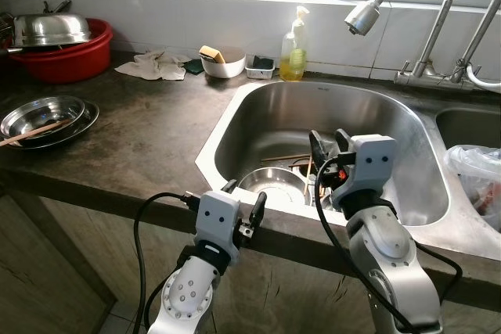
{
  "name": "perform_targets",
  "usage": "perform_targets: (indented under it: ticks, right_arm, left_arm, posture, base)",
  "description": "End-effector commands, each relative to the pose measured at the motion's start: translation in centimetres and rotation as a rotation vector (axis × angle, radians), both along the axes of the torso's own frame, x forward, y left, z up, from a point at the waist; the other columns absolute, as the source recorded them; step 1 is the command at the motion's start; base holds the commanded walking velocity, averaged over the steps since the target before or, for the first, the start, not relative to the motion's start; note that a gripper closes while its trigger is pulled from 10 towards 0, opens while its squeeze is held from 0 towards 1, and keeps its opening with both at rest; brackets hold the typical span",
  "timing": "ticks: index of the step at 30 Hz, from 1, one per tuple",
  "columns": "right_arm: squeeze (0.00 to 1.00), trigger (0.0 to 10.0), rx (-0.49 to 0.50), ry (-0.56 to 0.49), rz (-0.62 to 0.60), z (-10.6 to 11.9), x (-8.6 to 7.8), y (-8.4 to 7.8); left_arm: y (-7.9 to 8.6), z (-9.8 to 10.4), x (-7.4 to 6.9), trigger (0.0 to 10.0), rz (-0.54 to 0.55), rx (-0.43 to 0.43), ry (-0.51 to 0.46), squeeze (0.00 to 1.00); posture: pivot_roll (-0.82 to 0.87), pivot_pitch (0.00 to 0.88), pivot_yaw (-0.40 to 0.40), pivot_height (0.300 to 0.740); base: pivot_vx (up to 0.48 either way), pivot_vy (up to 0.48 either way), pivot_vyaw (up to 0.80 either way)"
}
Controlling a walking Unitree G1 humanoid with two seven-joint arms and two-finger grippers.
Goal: Kitchen organization
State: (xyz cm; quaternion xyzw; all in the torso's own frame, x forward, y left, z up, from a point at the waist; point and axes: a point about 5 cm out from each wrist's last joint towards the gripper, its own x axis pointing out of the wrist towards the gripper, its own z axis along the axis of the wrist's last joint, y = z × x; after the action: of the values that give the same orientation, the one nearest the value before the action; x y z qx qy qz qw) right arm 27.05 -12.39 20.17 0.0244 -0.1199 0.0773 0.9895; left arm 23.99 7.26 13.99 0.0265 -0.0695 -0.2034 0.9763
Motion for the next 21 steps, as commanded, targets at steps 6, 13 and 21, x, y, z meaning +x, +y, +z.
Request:
perform_targets:
  ticks: [6, 13, 21]
  right_arm:
    - [0.0, 10.0, -0.025, 0.002, -0.021, -0.5, -1.1, -0.3]
    - [0.0, 10.0, -0.033, 0.02, -0.041, -0.9, -1.4, -0.5]
    - [0.0, 10.0, -0.032, 0.018, -0.047, -0.8, -1.2, -0.5]
  left_arm:
    - [0.2, 1.0, 0.0, 10.0, 0.011, -0.007, -0.038, 0.0]
    - [0.1, 0.9, -0.1, 10.0, 0.001, -0.008, -0.035, 0.0]
    - [0.1, 0.6, -0.1, 10.0, -0.003, 0.001, -0.027, 0.0]
  posture:
    - [-0.03, 0.007, -0.024, 0.74]
    - [-0.03, 0.006, -0.02, 0.74]
    - [-0.04, 0.005, -0.01, 0.74]
  base:
    - [0.0, 0.0, 0.0]
    - [-0.075, 0.0, 0.0]
    - [-0.214, 0.0, 0.0]
